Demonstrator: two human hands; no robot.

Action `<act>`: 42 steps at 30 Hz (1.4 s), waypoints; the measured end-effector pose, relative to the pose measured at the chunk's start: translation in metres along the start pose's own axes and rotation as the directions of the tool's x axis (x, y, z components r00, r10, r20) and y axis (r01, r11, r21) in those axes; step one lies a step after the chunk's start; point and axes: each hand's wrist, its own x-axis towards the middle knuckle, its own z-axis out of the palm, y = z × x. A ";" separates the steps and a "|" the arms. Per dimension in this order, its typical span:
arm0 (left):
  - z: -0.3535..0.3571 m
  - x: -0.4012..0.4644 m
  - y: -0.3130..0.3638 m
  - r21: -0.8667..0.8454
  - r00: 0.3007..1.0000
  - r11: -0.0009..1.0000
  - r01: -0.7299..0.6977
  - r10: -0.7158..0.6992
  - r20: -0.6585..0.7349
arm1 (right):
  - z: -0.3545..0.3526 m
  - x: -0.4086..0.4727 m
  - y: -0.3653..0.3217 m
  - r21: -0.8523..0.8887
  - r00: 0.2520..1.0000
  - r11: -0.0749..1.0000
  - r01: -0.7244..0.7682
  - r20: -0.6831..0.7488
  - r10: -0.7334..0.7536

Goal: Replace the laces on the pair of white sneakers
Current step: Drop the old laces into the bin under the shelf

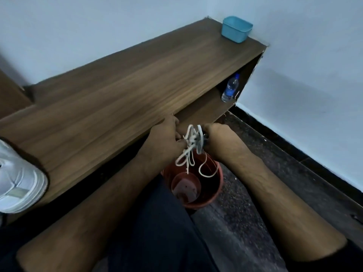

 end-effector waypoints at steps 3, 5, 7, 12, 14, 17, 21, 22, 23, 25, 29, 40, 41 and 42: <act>-0.003 0.000 0.004 0.116 1.000 0.993 0.019 -0.020 0.010 | 0.006 0.005 0.004 -0.014 0.999 0.999 -0.031 0.014 0.031; -0.006 -0.002 0.008 0.165 1.000 0.986 0.016 -0.014 -0.012 | 0.004 0.007 -0.001 -0.005 1.000 1.000 -0.021 0.003 0.021; -0.009 -0.005 0.012 0.198 0.999 0.980 0.002 0.008 -0.050 | 0.000 0.007 -0.010 0.010 1.000 1.000 0.003 -0.021 -0.003; -0.022 -0.021 0.017 0.344 0.987 0.939 -0.014 0.069 -0.148 | -0.014 0.001 -0.038 0.035 0.993 0.996 0.081 -0.085 -0.078; -0.031 -0.029 0.017 0.394 0.977 0.919 0.003 0.080 -0.196 | -0.024 -0.001 -0.052 0.028 0.987 0.992 0.124 -0.110 -0.120; -0.053 -0.044 0.013 0.412 0.965 0.909 0.061 0.051 -0.256 | -0.040 -0.005 -0.082 -0.002 0.972 0.982 0.189 -0.142 -0.187; -0.084 -0.068 0.001 0.393 0.941 0.911 0.124 0.017 -0.337 | -0.050 -0.013 -0.128 -0.049 0.939 0.953 0.298 -0.166 -0.302; -0.092 -0.074 -0.004 0.397 0.931 0.907 0.142 0.014 -0.365 | -0.050 -0.015 -0.141 -0.059 0.930 0.944 0.323 -0.163 -0.329; -0.101 -0.080 -0.009 0.404 0.920 0.900 0.161 0.012 -0.392 | -0.049 -0.016 -0.154 -0.068 0.922 0.936 0.346 -0.162 -0.353; -0.118 -0.094 -0.021 0.413 0.896 0.886 0.210 -0.005 -0.444 | -0.046 -0.020 -0.182 -0.086 0.899 0.915 0.394 -0.169 -0.403; -0.151 -0.119 -0.047 0.414 0.839 0.862 0.292 -0.023 -0.543 | -0.030 -0.024 -0.230 -0.090 0.860 0.878 0.470 -0.177 -0.479; -0.209 -0.186 -0.143 0.354 0.751 0.760 0.546 -0.256 -0.608 | 0.042 -0.021 -0.359 -0.024 0.742 0.746 0.665 -0.094 -0.664; -0.211 -0.189 -0.148 0.345 0.747 0.755 0.557 -0.275 -0.605 | 0.049 -0.019 -0.365 -0.018 0.733 0.737 0.676 -0.092 -0.674; -0.213 -0.192 -0.152 0.340 0.744 0.749 0.568 -0.291 -0.602 | 0.055 -0.018 -0.371 -0.005 0.723 0.726 0.687 -0.090 -0.685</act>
